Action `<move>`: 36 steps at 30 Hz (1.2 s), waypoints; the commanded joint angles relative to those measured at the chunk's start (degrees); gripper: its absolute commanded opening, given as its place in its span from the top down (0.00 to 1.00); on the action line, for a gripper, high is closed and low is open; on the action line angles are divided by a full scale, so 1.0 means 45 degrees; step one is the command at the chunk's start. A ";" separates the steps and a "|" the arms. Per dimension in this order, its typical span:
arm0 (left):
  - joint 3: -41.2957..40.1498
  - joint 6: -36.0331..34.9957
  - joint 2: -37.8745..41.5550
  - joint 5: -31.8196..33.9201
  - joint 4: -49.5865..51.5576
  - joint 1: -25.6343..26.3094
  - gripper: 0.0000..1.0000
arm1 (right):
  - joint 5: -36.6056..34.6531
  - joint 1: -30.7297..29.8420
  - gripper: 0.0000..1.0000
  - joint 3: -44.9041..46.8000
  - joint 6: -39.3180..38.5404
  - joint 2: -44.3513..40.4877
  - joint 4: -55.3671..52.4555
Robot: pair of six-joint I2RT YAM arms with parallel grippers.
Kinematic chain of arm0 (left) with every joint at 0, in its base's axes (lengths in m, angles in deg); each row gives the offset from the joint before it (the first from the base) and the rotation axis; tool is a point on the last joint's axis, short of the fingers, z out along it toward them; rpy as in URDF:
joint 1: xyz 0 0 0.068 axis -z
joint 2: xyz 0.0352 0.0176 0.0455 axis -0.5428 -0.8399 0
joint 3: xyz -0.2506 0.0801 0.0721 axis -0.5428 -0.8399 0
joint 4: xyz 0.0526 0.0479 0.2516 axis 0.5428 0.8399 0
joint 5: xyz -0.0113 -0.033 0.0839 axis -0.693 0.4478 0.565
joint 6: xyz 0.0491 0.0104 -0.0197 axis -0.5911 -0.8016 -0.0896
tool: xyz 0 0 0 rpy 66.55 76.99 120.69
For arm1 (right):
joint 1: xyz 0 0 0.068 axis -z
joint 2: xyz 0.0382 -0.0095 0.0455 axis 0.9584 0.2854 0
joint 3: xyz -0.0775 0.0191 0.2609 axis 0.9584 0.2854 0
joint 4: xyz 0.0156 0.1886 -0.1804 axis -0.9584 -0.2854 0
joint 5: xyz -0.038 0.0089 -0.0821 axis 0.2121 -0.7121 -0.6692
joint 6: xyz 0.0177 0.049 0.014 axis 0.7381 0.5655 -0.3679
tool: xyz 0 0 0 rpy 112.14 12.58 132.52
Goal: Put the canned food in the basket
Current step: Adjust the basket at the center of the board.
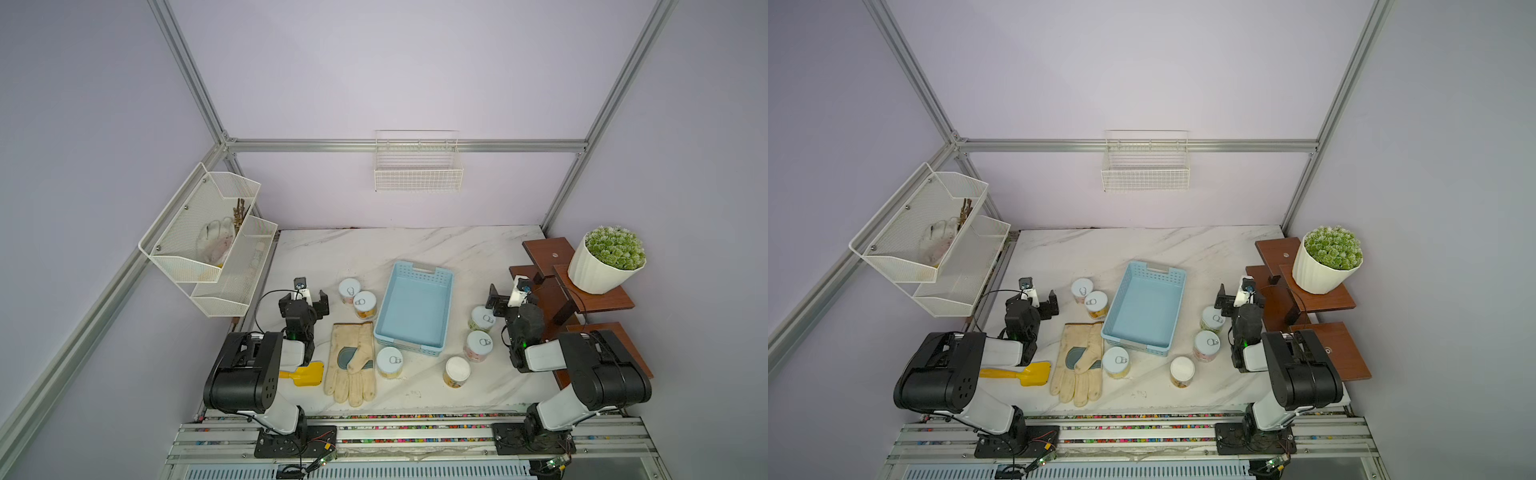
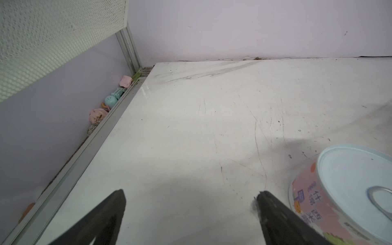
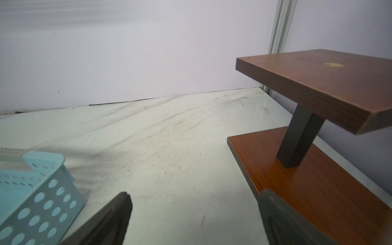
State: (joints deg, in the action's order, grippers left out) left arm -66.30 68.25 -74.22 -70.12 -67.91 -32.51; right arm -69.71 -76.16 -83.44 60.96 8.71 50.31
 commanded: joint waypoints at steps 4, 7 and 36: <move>0.0024 0.0085 0.0121 -0.0093 -0.0434 -0.0080 0.00 | -0.0013 -0.0065 0.01 0.0027 0.0102 0.0036 0.0250; 0.0024 0.0082 0.0096 -0.0094 -0.0432 -0.0086 0.00 | -0.0020 -0.0055 0.01 0.0027 0.0104 0.0032 0.0267; 0.0579 0.1700 0.7164 0.2624 0.7493 0.1774 0.00 | 0.2472 -0.0055 0.01 -0.0687 0.1369 -0.6155 -0.6369</move>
State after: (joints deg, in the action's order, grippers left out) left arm -65.69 70.56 -45.98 -60.08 -46.34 -25.17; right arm -62.76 -76.16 -84.51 63.19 -16.19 32.06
